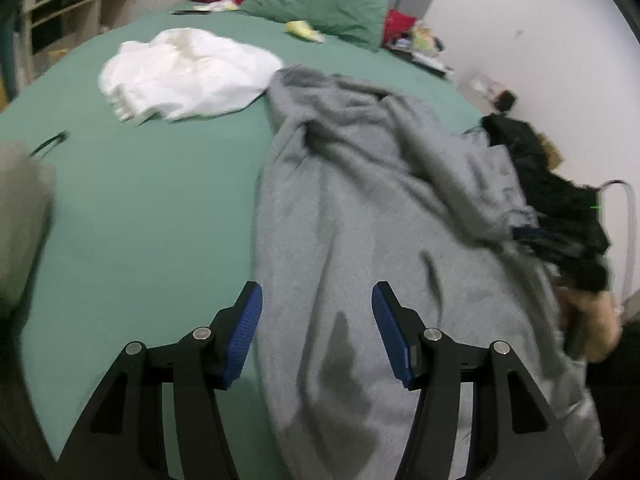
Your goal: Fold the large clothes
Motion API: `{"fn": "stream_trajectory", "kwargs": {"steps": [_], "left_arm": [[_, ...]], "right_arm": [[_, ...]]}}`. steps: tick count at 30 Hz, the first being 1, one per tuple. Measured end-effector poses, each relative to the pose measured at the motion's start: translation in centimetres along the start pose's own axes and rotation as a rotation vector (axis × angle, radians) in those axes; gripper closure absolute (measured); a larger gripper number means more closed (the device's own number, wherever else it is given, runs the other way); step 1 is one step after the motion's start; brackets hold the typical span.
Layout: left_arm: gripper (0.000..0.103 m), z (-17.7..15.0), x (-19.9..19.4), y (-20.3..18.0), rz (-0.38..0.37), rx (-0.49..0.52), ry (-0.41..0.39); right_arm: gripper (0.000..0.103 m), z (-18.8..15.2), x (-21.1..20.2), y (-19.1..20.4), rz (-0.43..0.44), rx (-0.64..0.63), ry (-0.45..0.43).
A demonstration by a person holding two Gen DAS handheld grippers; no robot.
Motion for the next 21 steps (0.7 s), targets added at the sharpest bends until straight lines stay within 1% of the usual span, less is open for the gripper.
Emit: {"fn": "stream_trajectory", "kwargs": {"steps": [4, 7, 9, 11, 15, 16, 18, 21], "left_arm": [[0.043, -2.6, -1.6, 0.3, 0.026, -0.050, -0.002], [0.043, -4.4, -3.0, 0.6, 0.041, -0.059, -0.023], [0.043, -5.9, -3.9, 1.0, 0.040, -0.083, -0.032], [0.041, -7.5, -4.3, 1.5, 0.045, -0.111, -0.022], [0.039, -9.1, -4.7, 1.6, 0.049, -0.135, -0.011], [0.038, -9.2, -5.0, 1.3, 0.038, -0.130, -0.021], [0.037, -9.6, -5.6, 0.4, 0.039, -0.082, -0.050], [0.035, -10.0, -6.5, -0.7, 0.034, -0.026, -0.079]], "right_arm": [[0.037, -2.7, -3.8, -1.3, -0.017, 0.016, -0.006], [0.035, -5.5, -7.1, -2.6, -0.022, 0.055, -0.024], [0.035, -7.6, -9.1, -4.3, -0.018, 0.104, -0.032], [0.035, -9.7, -11.0, -5.8, -0.011, 0.161, -0.046], [0.034, -14.2, -13.6, -7.1, 0.020, 0.239, -0.066], [0.034, -14.9, -13.8, -7.2, 0.031, 0.247, -0.065], [0.034, -16.8, -14.1, -7.2, 0.073, 0.261, -0.059], [0.034, -18.9, -14.7, -7.0, 0.082, 0.268, -0.067]]}}
Point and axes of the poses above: each gripper's, at about its wrist camera, not at the fingertips, and x roughly the way its jaws point, y to its left, z to its top, the point moved 4 cm from there along x, roughly the way its jaws point, and after that the axes turned 15 degrees about z, right-handed, at the moved point
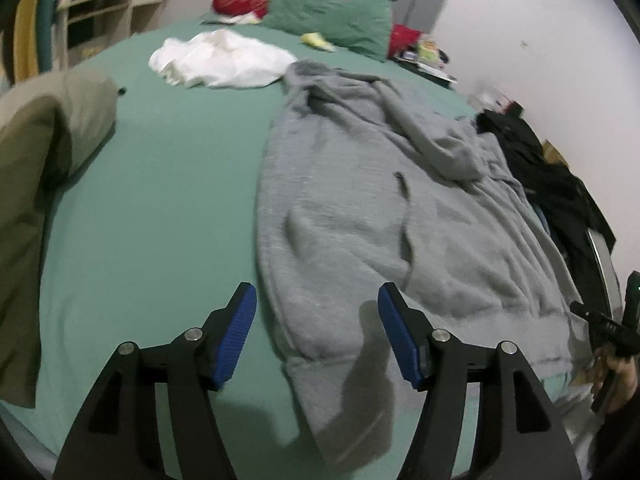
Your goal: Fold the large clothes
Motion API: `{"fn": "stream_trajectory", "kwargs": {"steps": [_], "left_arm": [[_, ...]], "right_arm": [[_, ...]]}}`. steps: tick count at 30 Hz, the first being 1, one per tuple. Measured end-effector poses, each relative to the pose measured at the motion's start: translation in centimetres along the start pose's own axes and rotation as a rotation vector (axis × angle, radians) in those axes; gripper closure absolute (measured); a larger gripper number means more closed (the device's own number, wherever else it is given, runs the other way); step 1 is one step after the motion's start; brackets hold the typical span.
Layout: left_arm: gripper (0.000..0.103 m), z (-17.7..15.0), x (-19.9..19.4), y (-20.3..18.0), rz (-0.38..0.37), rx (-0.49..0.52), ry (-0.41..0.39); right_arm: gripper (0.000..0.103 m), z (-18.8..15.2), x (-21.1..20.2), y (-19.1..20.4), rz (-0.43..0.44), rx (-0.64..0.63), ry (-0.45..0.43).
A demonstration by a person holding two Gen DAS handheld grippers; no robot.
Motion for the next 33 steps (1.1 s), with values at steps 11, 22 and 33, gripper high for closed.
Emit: {"fn": "stream_trajectory", "kwargs": {"steps": [11, 22, 33], "left_arm": [[0.033, -4.4, 1.2, -2.8, 0.059, 0.135, 0.081], [0.084, -3.9, -4.1, -3.1, -0.061, 0.103, 0.020], [0.085, -3.9, -13.5, 0.7, -0.144, -0.058, -0.061]], "right_arm": [[0.071, -4.0, 0.3, 0.5, 0.143, 0.122, -0.084], [0.087, -3.1, -2.7, 3.5, 0.228, 0.090, -0.233], [0.087, -2.2, -9.2, 7.8, 0.315, 0.034, -0.327]]}}
Point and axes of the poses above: each gripper's, at about its wrist camera, not at the fingertips, and x roughly the way its jaws point, y to its left, z to its top, the point moved 4 cm from there along x, roughly the way its jaws point, and after that the axes turned 15 degrees about z, right-handed, at the moved point
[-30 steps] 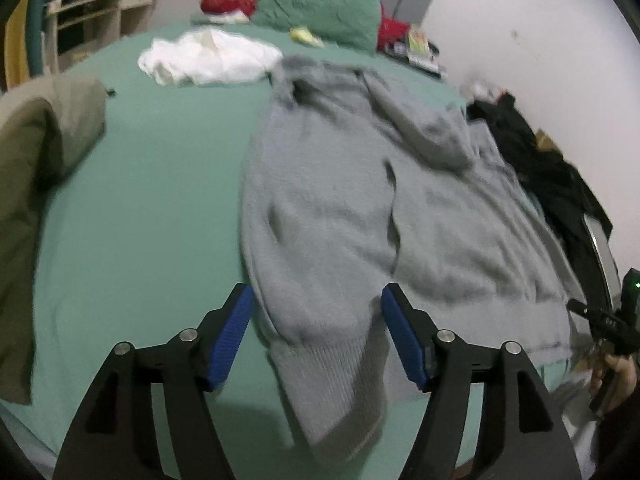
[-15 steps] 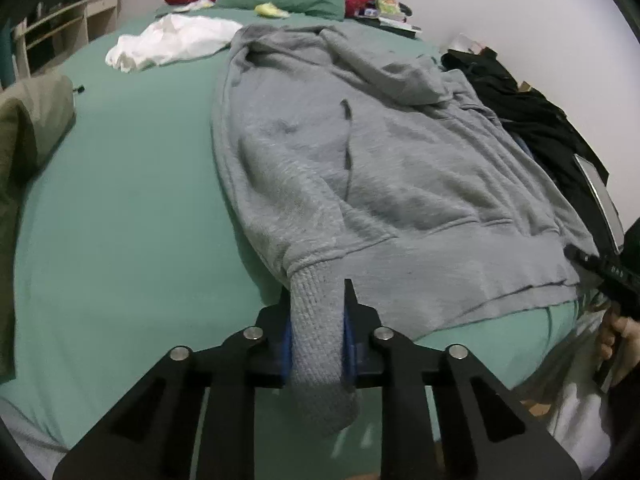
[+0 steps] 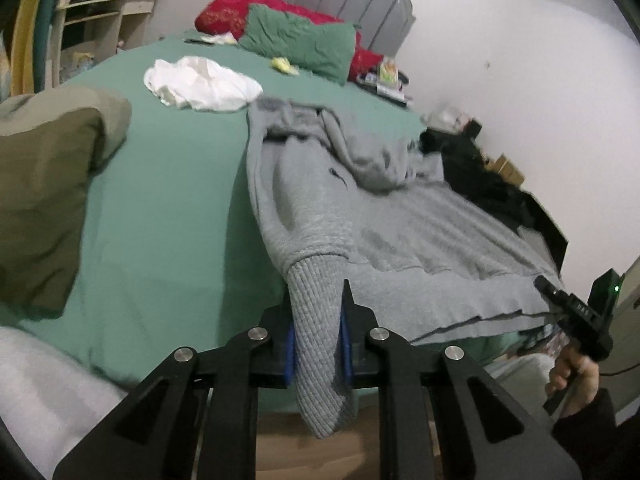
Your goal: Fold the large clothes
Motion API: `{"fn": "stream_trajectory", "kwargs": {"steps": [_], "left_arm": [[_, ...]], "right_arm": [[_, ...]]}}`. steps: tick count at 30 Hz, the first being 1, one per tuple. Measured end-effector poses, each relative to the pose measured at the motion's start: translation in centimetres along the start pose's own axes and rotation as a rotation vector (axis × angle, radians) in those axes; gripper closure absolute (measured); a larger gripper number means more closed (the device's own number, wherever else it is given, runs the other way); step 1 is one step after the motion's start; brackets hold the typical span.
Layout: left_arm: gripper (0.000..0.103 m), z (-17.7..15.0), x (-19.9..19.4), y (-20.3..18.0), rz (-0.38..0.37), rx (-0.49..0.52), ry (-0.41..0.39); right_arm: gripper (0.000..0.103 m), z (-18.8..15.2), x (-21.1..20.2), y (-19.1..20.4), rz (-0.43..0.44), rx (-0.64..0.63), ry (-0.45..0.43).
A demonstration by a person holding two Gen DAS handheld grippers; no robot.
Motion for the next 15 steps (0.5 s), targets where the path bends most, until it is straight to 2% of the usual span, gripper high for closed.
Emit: {"fn": "stream_trajectory", "kwargs": {"steps": [4, 15], "left_arm": [[0.085, -0.3, -3.7, 0.4, -0.017, -0.005, -0.031], [0.085, -0.7, -14.3, -0.1, -0.065, 0.016, -0.096]], "right_arm": [[0.087, 0.8, -2.4, 2.2, 0.023, -0.023, -0.034], [0.087, 0.3, -9.8, 5.7, 0.052, -0.044, -0.102]]}}
Point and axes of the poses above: each gripper's, at about its wrist camera, not at the fingertips, and x roughly the way its jaws point, y to its left, z to its top, the point moved 4 cm from there along x, roughly the way its jaws point, and after that the axes turned 15 degrees about z, right-handed, at the moved point
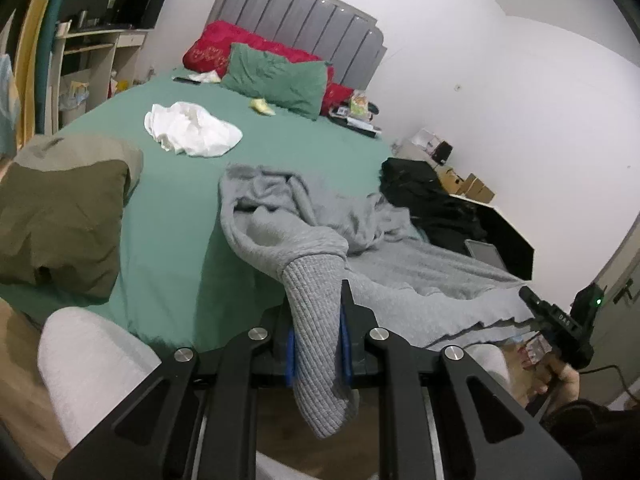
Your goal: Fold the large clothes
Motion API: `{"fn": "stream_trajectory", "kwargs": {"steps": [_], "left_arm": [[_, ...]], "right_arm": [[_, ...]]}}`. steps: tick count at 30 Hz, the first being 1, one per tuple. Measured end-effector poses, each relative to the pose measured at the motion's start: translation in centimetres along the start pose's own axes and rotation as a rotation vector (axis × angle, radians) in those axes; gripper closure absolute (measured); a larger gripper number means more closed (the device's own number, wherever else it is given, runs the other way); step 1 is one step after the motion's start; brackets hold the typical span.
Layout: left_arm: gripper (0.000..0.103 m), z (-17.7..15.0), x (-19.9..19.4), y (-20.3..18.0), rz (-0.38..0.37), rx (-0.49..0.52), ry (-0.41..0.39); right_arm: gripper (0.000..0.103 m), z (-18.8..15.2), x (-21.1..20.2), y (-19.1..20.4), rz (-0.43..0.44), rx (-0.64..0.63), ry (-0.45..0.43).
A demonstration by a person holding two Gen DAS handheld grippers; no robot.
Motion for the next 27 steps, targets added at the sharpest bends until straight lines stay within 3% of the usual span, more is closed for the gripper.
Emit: {"fn": "stream_trajectory", "kwargs": {"steps": [7, 11, 17, 27], "left_arm": [[0.085, 1.1, -6.0, -0.7, -0.038, 0.004, -0.040], [0.085, 2.4, -6.6, -0.9, -0.038, 0.005, -0.048], [0.085, 5.6, -0.9, -0.3, -0.057, -0.082, 0.002], [0.084, 11.8, 16.3, 0.4, -0.030, -0.189, 0.126]], "right_arm": [[0.087, 1.7, -3.8, 3.6, 0.014, -0.079, -0.051], [0.087, 3.4, -3.8, 4.0, 0.032, -0.101, -0.058], [0.087, 5.6, -0.2, 1.3, 0.042, -0.080, -0.027], [0.087, 10.8, 10.7, -5.9, 0.028, -0.032, 0.008]]}}
Point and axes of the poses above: each gripper's, at about its wrist camera, not at the fingertips, and x roughly the way its jaws point, y to its left, z to its top, the point moved 4 cm from there along x, roughly the way its jaws point, and after that the axes turned 15 degrees about z, right-handed, at the moved point
